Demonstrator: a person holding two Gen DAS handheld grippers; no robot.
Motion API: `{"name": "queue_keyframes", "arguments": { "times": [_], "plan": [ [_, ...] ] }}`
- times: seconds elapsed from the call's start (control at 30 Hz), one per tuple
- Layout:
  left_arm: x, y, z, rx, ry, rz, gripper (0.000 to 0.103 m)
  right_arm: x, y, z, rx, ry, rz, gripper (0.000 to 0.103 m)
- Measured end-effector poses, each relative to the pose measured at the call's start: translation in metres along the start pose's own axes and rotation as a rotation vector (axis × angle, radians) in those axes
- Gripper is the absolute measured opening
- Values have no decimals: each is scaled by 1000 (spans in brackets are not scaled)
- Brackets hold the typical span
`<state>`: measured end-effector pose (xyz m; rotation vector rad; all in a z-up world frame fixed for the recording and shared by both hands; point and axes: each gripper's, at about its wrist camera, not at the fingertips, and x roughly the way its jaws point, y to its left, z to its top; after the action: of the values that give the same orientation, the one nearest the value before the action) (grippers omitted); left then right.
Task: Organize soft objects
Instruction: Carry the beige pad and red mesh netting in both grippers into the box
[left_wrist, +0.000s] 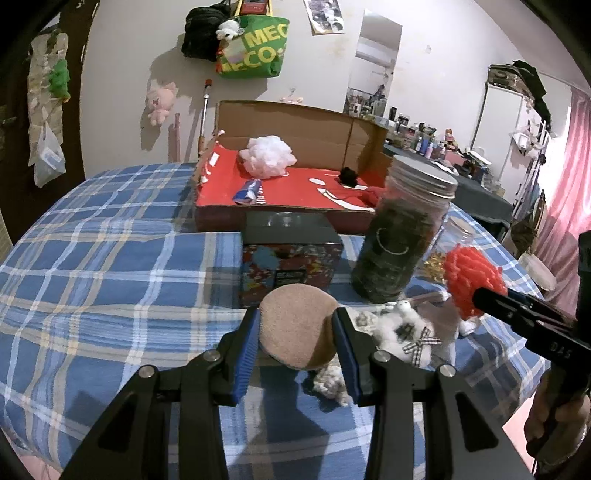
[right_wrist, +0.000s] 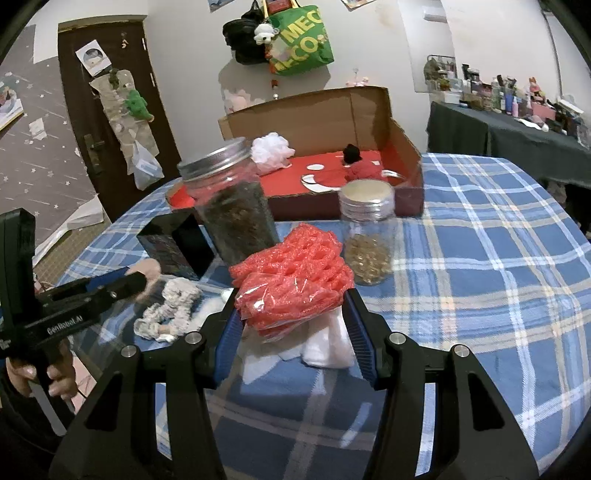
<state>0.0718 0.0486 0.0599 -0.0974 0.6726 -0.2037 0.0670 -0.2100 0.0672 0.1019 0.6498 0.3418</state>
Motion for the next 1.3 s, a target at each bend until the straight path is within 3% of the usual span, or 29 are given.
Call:
{"name": "queue_keyframes", "arguments": {
  "times": [0.77, 1.3],
  "plan": [
    [-1, 58, 9, -57, 14, 112, 42, -21, -52, 6, 96, 13, -99, 51],
    [27, 87, 45, -42, 24, 27, 42, 2, -96, 43, 145, 47, -101, 52]
  ]
}}
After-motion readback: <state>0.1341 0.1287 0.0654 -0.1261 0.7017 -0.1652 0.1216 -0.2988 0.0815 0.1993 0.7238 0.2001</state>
